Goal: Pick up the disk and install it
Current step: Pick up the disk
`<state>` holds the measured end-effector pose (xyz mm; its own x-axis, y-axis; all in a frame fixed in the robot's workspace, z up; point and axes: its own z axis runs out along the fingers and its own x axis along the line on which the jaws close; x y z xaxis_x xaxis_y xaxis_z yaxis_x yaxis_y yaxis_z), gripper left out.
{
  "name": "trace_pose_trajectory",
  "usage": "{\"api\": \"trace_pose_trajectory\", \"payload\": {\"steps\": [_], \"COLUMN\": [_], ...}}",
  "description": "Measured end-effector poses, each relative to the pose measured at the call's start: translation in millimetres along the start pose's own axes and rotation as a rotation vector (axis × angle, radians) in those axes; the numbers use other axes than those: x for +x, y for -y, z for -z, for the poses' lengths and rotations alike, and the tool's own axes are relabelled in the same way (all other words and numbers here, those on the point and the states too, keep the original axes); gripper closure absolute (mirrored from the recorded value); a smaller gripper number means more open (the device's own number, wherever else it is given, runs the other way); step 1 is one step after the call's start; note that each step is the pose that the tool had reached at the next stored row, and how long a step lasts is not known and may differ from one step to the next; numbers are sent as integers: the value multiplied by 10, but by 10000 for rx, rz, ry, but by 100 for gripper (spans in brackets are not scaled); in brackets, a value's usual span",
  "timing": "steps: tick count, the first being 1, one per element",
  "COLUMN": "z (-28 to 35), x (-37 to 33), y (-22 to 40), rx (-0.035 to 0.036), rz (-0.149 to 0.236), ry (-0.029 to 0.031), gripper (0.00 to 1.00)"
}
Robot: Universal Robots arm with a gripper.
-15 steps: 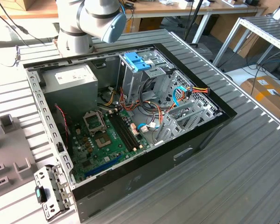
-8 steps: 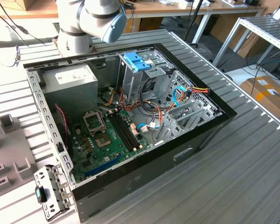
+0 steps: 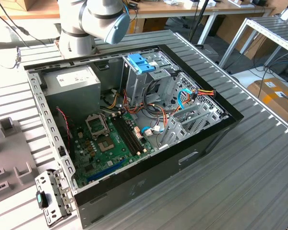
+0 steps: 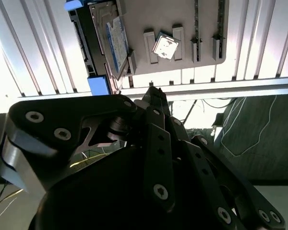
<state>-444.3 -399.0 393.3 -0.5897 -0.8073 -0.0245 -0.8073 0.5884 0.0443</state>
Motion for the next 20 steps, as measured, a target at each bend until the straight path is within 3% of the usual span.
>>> {"api": "trace_pose_trajectory", "payload": {"steps": [20], "z": [0], "x": [0], "y": [0], "rx": [-29], "rz": [1193], "ry": [-53], "gripper": [89]}}
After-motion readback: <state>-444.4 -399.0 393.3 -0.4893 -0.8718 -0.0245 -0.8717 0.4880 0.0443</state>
